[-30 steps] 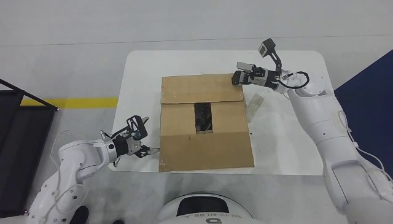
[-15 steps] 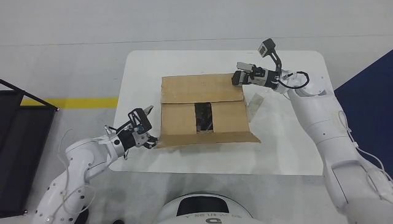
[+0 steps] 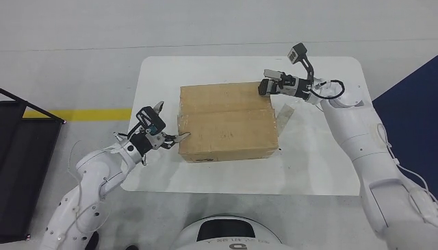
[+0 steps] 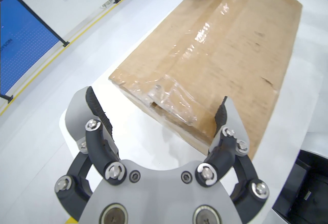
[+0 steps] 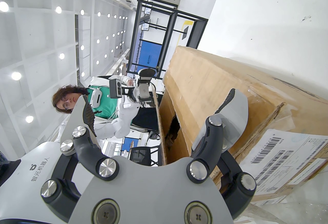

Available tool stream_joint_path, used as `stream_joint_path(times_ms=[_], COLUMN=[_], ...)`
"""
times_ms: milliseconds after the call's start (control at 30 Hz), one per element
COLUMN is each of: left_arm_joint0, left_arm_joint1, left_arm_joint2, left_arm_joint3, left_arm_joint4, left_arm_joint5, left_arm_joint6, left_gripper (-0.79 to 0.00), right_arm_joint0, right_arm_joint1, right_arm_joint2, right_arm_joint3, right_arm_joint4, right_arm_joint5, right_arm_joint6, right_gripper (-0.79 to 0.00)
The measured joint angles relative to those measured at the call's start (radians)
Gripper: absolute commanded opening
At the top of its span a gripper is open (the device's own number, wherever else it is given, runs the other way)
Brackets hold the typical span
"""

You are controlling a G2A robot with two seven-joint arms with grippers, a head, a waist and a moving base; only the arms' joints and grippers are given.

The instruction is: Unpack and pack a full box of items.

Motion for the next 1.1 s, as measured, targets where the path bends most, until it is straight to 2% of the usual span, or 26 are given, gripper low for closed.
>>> stream_joint_path(times_ms=[167, 333, 667, 867, 1100], left_arm_joint0=[-0.032, -0.055, -0.157, -0.183, -0.198], left_arm_joint1=[-0.007, -0.012, -0.035, -0.045, -0.052], left_arm_joint2=[0.014, 0.035, 0.147, 0.191, 0.206], left_arm_joint3=[0.021, 0.042, 0.089, 0.138, 0.173], left_arm_joint4=[-0.013, -0.026, -0.031, -0.030, -0.036], left_arm_joint5=[0.069, 0.094, 0.168, 0.188, 0.208], left_arm_joint6=[-0.041, -0.055, -0.104, -0.101, -0.084], left_gripper=[0.000, 0.000, 0.000, 0.000, 0.000], right_arm_joint0=[0.000, 0.000, 0.000, 0.000, 0.000], right_arm_joint1=[0.000, 0.000, 0.000, 0.000, 0.000], right_arm_joint2=[0.000, 0.000, 0.000, 0.000, 0.000], right_arm_joint3=[0.000, 0.000, 0.000, 0.000, 0.000], right_arm_joint4=[0.000, 0.000, 0.000, 0.000, 0.000], right_arm_joint5=[0.000, 0.000, 0.000, 0.000, 0.000], right_arm_joint6=[0.000, 0.000, 0.000, 0.000, 0.000], right_gripper=[0.000, 0.000, 0.000, 0.000, 0.000])
